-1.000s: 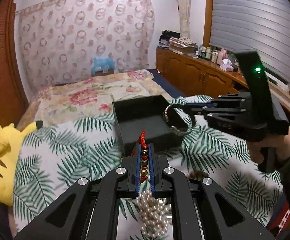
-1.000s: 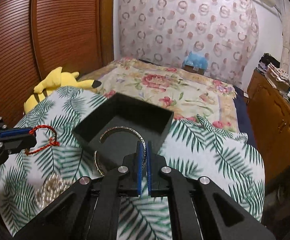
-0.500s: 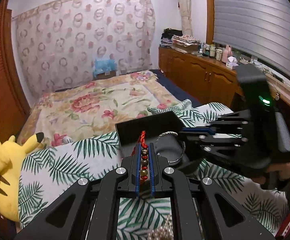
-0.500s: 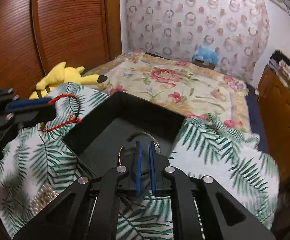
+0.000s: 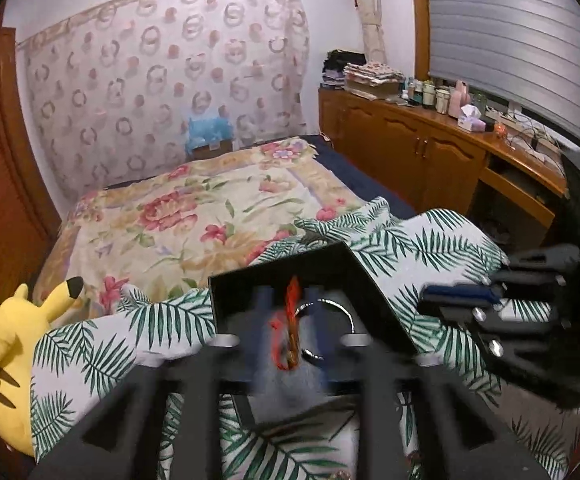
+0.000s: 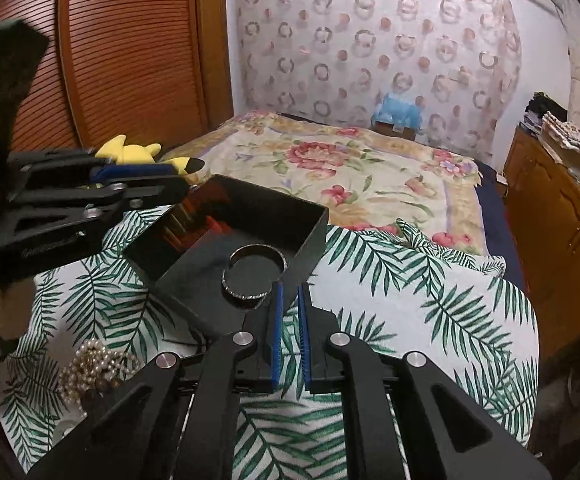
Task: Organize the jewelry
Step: 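Lower both held pieces into the black box and open both tools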
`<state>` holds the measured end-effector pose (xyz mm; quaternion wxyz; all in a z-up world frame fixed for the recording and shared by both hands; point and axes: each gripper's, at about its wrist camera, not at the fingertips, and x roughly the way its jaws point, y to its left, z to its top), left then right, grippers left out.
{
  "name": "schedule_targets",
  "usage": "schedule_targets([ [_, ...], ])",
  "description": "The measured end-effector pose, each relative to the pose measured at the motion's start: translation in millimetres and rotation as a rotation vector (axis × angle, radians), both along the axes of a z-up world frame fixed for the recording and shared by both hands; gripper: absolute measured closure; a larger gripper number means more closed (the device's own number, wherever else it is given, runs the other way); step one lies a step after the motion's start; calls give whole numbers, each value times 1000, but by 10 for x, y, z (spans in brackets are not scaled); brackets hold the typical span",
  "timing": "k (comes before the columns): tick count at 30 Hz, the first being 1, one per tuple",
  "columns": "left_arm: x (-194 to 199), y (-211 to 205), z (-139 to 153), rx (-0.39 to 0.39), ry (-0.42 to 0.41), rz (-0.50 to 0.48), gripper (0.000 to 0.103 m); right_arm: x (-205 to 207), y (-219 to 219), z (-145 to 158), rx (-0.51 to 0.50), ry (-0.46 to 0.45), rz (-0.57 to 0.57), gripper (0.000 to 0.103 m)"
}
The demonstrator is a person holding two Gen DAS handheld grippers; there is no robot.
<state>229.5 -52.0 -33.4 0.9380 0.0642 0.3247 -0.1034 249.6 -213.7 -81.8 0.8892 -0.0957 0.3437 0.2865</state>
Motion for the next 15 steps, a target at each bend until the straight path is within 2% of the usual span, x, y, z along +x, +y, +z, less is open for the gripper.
schedule_targets([
  [1, 3, 9, 9, -6, -7, 5, 56, -42, -29, -3, 8, -1, 2, 92],
  [6, -106, 76, 6, -22, -2, 18, 55, -215, -128, -43, 17, 1, 3, 92],
  [9, -251, 137, -23, -39, 5, 19, 50, -355, -172, -91, 25, 6, 8, 92],
  [13, -480, 191, -113, -39, 20, 12, 49, -519, -155, -149, 30, 19, 26, 92],
  [15, -614, 216, -163, -48, 28, 8, 49, -605, -120, -180, 27, 24, 38, 89],
])
